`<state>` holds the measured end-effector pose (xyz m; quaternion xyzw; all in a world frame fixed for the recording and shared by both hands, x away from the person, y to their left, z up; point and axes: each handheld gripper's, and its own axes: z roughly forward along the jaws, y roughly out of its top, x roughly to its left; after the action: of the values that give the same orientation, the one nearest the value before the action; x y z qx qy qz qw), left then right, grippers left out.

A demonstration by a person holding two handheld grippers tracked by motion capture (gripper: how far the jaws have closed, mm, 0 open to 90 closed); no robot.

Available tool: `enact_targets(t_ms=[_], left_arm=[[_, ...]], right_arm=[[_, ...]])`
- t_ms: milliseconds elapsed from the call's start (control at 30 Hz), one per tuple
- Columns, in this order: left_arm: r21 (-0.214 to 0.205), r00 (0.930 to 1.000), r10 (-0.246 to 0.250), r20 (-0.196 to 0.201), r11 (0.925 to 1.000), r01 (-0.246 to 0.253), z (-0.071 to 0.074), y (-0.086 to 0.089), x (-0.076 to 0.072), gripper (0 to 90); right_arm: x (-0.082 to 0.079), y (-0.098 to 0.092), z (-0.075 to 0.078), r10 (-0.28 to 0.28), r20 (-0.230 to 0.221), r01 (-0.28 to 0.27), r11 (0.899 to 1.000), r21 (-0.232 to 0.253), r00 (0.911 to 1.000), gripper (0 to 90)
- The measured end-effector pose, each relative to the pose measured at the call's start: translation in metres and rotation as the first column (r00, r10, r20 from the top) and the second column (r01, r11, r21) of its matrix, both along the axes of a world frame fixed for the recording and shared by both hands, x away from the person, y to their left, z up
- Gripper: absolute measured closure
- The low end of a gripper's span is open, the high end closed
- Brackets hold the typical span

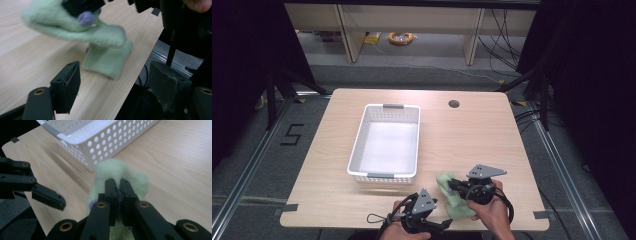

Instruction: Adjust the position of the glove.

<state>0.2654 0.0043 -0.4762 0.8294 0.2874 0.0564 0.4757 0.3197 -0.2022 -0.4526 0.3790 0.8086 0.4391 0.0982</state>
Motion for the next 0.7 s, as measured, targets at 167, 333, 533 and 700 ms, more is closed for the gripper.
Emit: enact_targets(t_ms=[167, 333, 533, 700], left_arm=[[0.033, 0.9990, 0.037, 0.024, 0.9987, -0.038, -0.002, -0.011, 0.005, 29.8], [0.028, 0.9961, 0.069, 0.054, 0.9971, -0.071, -0.006, -0.020, 0.007, 33.0], [0.027, 0.9933, 0.092, 0.070, 0.9952, -0.094, -0.007, -0.022, 0.010, 47.3], [0.018, 0.9943, 0.071, 0.079, 0.9972, -0.073, -0.004, -0.016, 0.013, 70.1]], right_arm=[[0.000, 0.000, -0.001, 0.013, 0.007, -0.013, 1.000, 0.008, 0.9999, 86.5], [0.000, 0.001, -0.002, 0.000, 0.019, 0.000, 1.000, 0.016, 0.9998, 86.3], [-0.004, 0.001, -0.001, -0.008, 0.009, 0.008, 1.000, 0.028, 0.9999, 86.3], [-0.008, 0.000, -0.001, -0.018, -0.001, 0.018, 0.999, 0.045, 0.9998, 86.3]])
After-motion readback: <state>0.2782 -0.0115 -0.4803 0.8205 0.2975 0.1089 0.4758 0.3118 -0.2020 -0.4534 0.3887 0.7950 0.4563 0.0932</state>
